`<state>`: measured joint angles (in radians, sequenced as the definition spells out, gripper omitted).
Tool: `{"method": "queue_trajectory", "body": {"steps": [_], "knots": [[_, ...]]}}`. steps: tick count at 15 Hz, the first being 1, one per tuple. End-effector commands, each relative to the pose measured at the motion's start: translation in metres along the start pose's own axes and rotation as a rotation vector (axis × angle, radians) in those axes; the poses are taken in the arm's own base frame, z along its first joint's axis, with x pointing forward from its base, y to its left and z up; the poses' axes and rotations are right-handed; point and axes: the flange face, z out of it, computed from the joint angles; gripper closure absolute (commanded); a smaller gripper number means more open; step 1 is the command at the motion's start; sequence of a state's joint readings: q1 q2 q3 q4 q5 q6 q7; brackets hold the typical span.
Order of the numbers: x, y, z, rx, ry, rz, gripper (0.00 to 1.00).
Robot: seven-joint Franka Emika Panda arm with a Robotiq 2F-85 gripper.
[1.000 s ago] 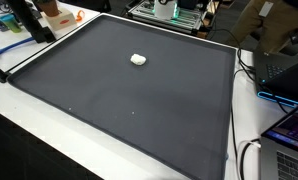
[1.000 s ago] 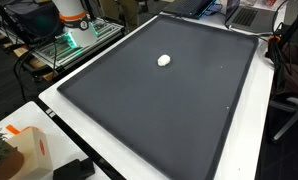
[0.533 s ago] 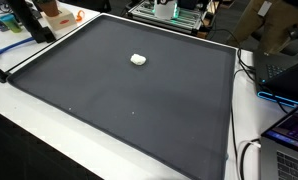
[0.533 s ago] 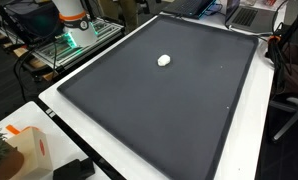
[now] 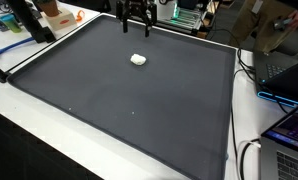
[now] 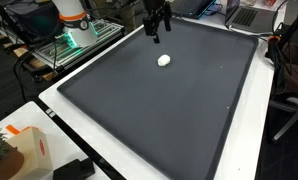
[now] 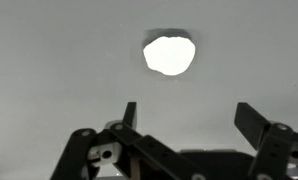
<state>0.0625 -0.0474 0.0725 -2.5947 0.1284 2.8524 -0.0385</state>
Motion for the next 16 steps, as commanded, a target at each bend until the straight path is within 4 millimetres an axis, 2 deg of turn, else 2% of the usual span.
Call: {"method": "queue_trajectory", "body": {"steps": [1, 4, 5, 6, 7, 9, 12, 16], "knots": [[-0.014, 0.0, 0.026, -0.006, 0.047, -0.037, 0.0], [-0.041, 0.001, 0.032, -0.02, 0.135, -0.037, 0.0], [-0.054, -0.003, 0.031, -0.022, 0.181, -0.016, 0.0], [-0.063, -0.02, 0.025, -0.008, 0.214, 0.001, 0.0], [-0.04, -0.004, 0.032, -0.015, 0.173, -0.006, 0.0], [-0.046, -0.012, 0.033, -0.008, 0.18, -0.016, 0.0], [-0.042, 0.001, 0.035, -0.024, 0.215, -0.03, 0.0], [-0.057, -0.012, 0.04, -0.02, 0.275, -0.095, 0.0]]}}
